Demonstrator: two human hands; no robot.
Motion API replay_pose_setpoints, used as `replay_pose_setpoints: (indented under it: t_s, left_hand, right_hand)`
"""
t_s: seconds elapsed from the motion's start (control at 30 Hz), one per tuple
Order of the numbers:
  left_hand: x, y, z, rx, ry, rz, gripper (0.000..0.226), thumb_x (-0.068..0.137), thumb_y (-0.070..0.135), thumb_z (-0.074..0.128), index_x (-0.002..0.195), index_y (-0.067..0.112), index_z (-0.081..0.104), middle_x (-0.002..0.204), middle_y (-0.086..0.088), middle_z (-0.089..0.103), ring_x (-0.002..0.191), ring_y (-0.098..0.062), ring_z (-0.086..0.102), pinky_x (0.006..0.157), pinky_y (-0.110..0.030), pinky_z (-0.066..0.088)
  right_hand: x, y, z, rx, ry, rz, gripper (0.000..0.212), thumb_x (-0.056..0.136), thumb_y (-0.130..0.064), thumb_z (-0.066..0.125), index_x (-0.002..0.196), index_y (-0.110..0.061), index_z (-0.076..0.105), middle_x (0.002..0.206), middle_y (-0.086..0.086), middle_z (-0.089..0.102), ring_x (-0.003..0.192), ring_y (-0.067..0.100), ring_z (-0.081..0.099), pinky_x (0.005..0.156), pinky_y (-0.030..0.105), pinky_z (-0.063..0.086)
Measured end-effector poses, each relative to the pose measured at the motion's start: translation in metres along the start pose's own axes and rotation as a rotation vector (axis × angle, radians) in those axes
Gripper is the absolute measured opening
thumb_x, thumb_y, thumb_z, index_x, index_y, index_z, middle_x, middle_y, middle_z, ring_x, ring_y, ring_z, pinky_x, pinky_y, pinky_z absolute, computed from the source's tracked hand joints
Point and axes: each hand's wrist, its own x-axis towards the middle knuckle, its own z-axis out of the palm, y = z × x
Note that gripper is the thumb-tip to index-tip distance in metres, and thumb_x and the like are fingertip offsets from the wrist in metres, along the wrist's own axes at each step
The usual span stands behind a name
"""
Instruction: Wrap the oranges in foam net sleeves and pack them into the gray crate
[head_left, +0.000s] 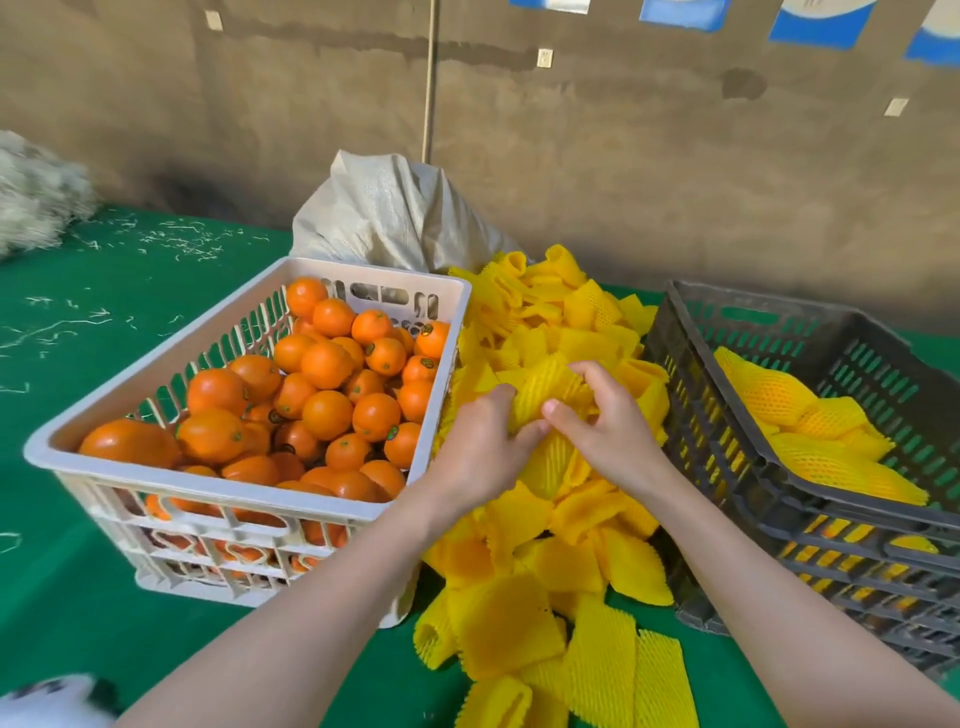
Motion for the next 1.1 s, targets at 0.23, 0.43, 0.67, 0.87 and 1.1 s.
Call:
replay_pose_setpoints:
  t_s: [0.23,0.43,0.67,0.87,1.1]
  left_hand:
    - [0.028,-0.044,-0.109,-0.291,-0.195,-0.279,0.055,0.086,0.061,0.041,0.091,0.012,0.067,0.082,-0.007,0.071,0.068,-0.019,0.068,0.059,-0.031,0.057]
    - [0.080,-0.129,-0.147,-0.067,0.251,-0.487,0.019,0.093,0.006,0.055,0.112,0.003,0.060,0.102,-0.021,0.065,0.083,-0.027,0.063,0.071,-0.038,0.054]
    - [0.120,-0.192,-0.145,0.526,0.014,-0.560,0.044,0.077,0.030,0.075,0.105,0.004,0.053,0.084,-0.008,0.053,0.083,-0.025,0.053,0.065,-0.035,0.043]
    - [0.124,-0.233,-0.127,0.633,0.014,-0.543,0.082,0.072,0.045,0.078,0.133,0.009,0.037,0.141,-0.021,0.032,0.119,-0.045,0.046,0.092,-0.051,0.045]
    - [0.127,-0.191,-0.133,0.009,0.337,-0.509,0.074,0.067,0.017,0.083,0.130,0.021,0.044,0.140,-0.019,0.030,0.114,-0.038,0.046,0.085,-0.043,0.050]
  right_hand:
    - [0.036,-0.029,0.054,-0.088,0.009,-0.180,0.023,0.092,-0.013,0.057,0.111,-0.002,0.053,0.096,0.002,0.056,0.089,0.012,0.052,0.071,0.023,0.037]
    - [0.067,-0.037,0.130,-0.141,-0.150,-0.121,0.032,0.099,-0.023,0.045,0.125,-0.003,0.045,0.111,0.020,0.058,0.103,0.033,0.054,0.070,0.031,0.032]
    - [0.068,-0.020,0.158,-0.223,-0.160,-0.084,0.025,0.100,-0.026,0.042,0.116,-0.007,0.048,0.089,0.003,0.045,0.085,0.026,0.047,0.066,0.030,0.026]
    - [0.067,-0.018,0.158,-0.211,-0.143,-0.099,0.030,0.100,-0.026,0.042,0.121,-0.006,0.047,0.107,0.015,0.053,0.095,0.028,0.049,0.067,0.026,0.022]
    - [0.067,-0.019,0.157,-0.158,-0.110,-0.093,0.028,0.099,-0.021,0.044,0.120,-0.004,0.049,0.115,0.015,0.050,0.107,0.027,0.047,0.080,0.030,0.033]
